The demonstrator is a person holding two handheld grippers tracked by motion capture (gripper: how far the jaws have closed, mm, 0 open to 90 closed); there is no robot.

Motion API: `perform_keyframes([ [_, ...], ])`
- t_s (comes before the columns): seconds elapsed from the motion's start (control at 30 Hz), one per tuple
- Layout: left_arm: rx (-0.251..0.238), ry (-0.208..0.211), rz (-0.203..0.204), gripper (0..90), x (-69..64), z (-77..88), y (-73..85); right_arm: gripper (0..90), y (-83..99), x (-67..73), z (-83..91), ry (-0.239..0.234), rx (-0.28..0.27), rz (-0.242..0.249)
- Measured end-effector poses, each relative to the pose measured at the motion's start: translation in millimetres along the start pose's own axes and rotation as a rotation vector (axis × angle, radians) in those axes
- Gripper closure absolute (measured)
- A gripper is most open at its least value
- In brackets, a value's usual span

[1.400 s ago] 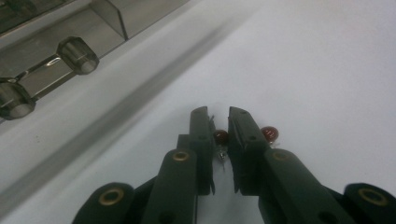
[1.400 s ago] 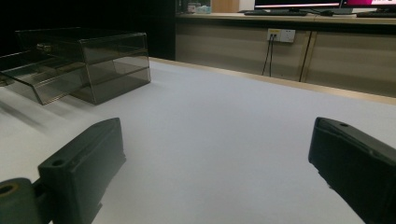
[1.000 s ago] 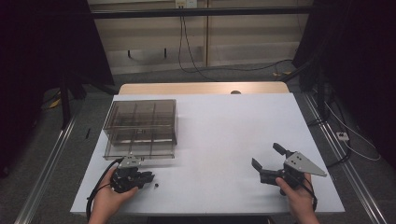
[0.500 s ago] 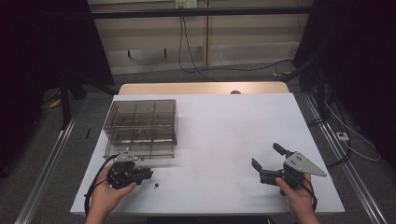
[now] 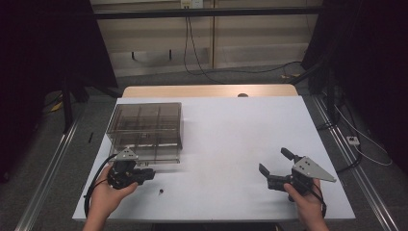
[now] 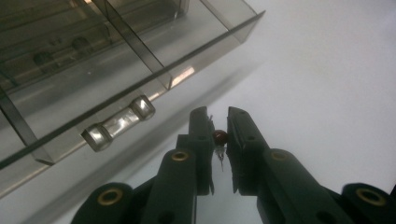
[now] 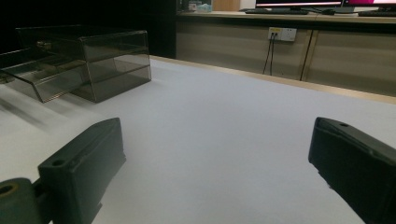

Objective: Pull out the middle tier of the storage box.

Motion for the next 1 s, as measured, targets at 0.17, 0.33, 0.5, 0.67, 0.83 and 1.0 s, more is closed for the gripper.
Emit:
perform_keyframes([
  [0.17,0.001,0.005,0.005,81.1,-0.6,2.4,-5.2,3.0,-0.3,-0.2,-0.6,0.000,-0.003,-0.005],
  [0.33,0.000,0.007,-0.003,81.1,-2.2,7.3,-12.0,2.9,-0.1,-0.5,-1.1,-0.002,-0.002,-0.011],
  [0.5,0.000,-0.002,0.003,81.1,-1.2,11.9,-19.5,2.9,-0.6,0.5,-2.3,-0.006,-0.004,-0.013],
  [0.67,0.001,-0.013,0.008,81.1,3.9,13.0,-25.0,2.9,0.2,-0.1,-2.9,-0.008,0.002,-0.009],
  [0.83,0.010,-0.018,0.011,81.1,7.0,13.4,-31.1,2.9,0.9,-1.2,-2.7,-0.005,0.003,-0.015],
  [1.0,0.006,-0.023,0.013,81.1,8.4,14.3,-37.8,2.9,0.4,-1.7,-1.3,0.000,-0.002,-0.014],
])
Point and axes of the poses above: each handheld gripper's, and its own axes: z roughly backward along the jaws, y roughly out of its underside, x roughly to its left, the point moved 2 cm from there along -z, roughly forward along the jaws, and after that the axes turned 14 degrees about z, right-handed, at the moved point
